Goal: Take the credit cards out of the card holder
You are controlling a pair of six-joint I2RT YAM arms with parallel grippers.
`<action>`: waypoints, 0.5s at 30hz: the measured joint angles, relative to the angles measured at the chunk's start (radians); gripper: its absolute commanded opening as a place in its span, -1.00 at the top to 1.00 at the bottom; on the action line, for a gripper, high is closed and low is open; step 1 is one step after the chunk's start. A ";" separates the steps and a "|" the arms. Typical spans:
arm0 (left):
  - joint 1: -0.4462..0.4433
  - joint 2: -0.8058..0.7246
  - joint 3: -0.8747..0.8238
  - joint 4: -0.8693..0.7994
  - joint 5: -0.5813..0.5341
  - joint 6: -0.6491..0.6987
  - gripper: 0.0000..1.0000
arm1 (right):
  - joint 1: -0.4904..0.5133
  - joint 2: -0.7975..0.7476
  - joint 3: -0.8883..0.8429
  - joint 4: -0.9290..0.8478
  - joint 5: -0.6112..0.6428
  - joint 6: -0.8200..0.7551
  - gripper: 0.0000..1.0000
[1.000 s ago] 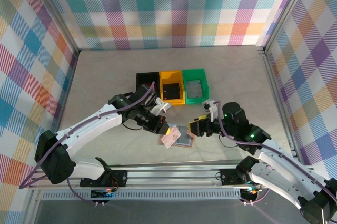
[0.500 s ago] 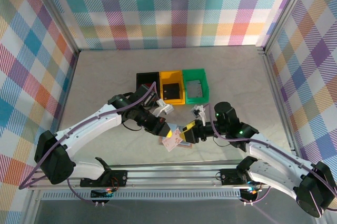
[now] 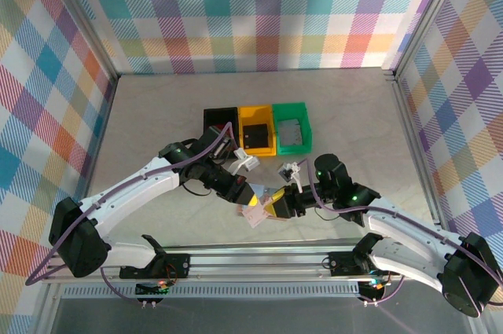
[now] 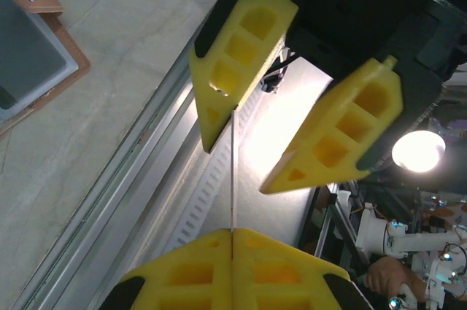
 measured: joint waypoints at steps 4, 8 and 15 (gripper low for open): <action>0.000 -0.001 0.000 0.000 0.007 0.003 1.00 | 0.000 0.001 -0.001 0.001 -0.002 0.003 0.83; 0.000 -0.002 -0.004 -0.005 -0.001 0.008 1.00 | 0.001 0.001 -0.001 0.003 -0.013 0.003 1.00; 0.000 -0.023 -0.009 0.002 -0.022 0.008 -0.04 | 0.007 -0.014 -0.001 0.001 0.006 0.003 1.00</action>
